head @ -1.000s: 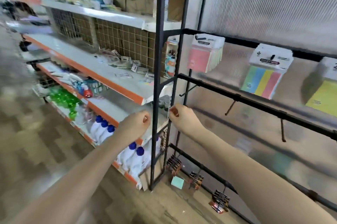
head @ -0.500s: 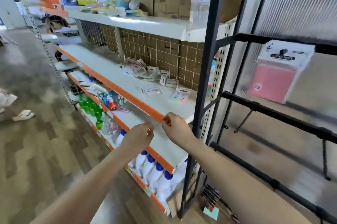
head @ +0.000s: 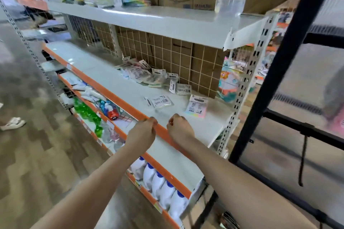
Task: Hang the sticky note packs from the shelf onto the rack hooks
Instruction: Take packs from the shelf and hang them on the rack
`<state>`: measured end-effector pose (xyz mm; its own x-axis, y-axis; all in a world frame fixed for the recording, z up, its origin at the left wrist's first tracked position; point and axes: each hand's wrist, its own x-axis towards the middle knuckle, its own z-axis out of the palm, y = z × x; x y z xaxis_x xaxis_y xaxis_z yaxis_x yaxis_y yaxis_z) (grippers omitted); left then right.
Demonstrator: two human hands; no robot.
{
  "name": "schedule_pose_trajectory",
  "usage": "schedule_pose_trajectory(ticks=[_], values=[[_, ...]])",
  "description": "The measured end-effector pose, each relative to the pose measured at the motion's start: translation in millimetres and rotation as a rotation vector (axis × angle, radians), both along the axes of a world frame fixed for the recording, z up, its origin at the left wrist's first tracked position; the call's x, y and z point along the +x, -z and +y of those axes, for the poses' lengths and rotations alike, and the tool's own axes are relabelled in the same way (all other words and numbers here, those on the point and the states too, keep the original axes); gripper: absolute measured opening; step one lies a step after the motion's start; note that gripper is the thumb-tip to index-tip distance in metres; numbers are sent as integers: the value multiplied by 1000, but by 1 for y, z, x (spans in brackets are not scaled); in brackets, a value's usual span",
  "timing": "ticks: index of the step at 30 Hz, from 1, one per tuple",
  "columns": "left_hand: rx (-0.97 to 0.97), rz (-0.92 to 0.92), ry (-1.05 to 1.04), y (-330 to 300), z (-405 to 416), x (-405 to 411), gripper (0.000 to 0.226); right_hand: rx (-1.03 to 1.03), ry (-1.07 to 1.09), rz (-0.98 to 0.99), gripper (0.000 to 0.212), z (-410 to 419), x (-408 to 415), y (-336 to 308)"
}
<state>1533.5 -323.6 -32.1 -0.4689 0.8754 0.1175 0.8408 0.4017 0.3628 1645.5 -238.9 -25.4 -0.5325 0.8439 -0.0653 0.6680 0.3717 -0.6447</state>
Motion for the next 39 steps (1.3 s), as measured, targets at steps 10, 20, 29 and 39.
schedule_pose_trajectory(ticks=[10, 20, 29, 39], values=[[-117, 281, 282, 15, 86, -107, 66, 107, 264, -193, 38, 77, -51, 20], [62, 379, 662, 36, 143, -172, 56, 99, 637, -497, 70, 125, -70, 47], [-37, 270, 668, 49, 169, -187, 37, 312, 574, -796, 54, 111, -83, 61], [196, -311, 672, 28, 172, -181, 17, -417, 939, 664, 26, 93, -45, 29]])
